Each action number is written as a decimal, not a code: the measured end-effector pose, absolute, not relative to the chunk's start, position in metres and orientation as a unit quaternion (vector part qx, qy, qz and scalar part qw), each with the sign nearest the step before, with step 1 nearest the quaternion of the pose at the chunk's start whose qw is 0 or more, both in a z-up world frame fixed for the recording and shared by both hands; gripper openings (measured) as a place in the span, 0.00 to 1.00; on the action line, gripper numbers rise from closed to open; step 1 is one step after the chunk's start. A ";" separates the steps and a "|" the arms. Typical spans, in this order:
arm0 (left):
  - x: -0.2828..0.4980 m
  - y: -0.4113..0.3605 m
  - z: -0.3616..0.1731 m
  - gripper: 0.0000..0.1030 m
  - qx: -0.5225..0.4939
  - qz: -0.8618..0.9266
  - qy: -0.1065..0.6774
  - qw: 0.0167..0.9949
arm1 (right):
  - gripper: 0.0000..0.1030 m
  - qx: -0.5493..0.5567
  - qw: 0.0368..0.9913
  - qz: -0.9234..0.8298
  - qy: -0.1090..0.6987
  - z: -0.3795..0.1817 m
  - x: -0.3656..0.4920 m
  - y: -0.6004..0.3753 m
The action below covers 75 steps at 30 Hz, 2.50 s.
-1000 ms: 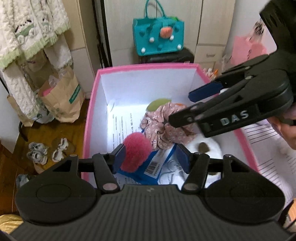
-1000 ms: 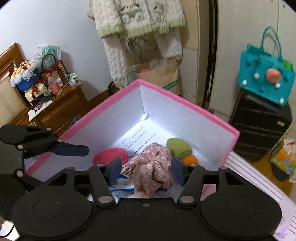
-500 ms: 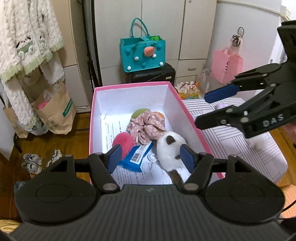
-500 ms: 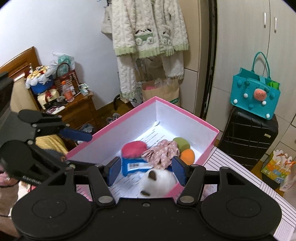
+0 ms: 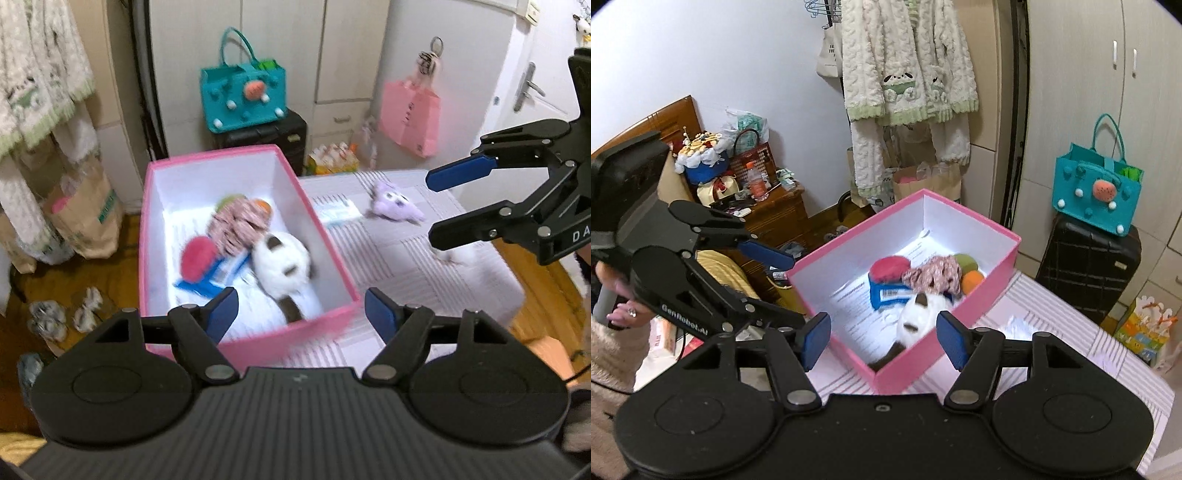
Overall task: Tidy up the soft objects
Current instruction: 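Withdraw both tools from the box back toward the table, then grasp the white mesh bath puff with the left tool while the right tool grasps it too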
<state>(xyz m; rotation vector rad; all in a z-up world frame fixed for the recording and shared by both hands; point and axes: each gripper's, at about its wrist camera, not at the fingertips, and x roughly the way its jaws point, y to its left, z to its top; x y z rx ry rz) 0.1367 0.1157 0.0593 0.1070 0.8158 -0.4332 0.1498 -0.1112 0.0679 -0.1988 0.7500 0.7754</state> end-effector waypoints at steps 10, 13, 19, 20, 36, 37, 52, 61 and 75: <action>0.099 0.086 0.070 0.76 0.081 -0.230 0.397 0.885 | 0.67 -0.091 0.859 0.351 0.362 0.064 0.102 -0.162; 0.088 0.070 0.073 0.76 0.104 -0.237 0.387 0.885 | 0.67 -0.091 0.863 0.341 0.363 0.059 0.090 -0.177; 0.073 0.034 0.067 0.76 0.133 -0.267 0.395 0.869 | 0.68 -0.080 0.866 0.325 0.371 0.042 0.071 -0.210; 0.070 0.027 0.066 0.76 0.139 -0.271 0.397 0.866 | 0.69 -0.078 0.867 0.323 0.372 0.039 0.069 -0.215; 0.093 -0.052 0.021 0.76 0.136 -0.361 0.440 0.811 | 0.69 -0.089 0.882 0.245 0.392 -0.043 0.079 -0.275; 0.096 -0.056 0.019 0.76 0.132 -0.366 0.440 0.809 | 0.69 -0.090 0.884 0.241 0.389 -0.048 0.081 -0.278; 0.146 -0.106 -0.042 0.76 0.074 -0.395 0.372 0.837 | 0.70 -0.048 0.934 0.170 0.312 -0.131 0.126 -0.320; 0.189 -0.141 -0.082 0.74 0.016 -0.392 0.403 0.827 | 0.82 -0.085 0.938 0.169 0.292 -0.143 0.141 -0.318; 0.210 -0.154 -0.116 0.44 -0.057 -0.399 0.414 0.816 | 0.48 -0.064 0.934 0.175 0.304 -0.153 0.151 -0.317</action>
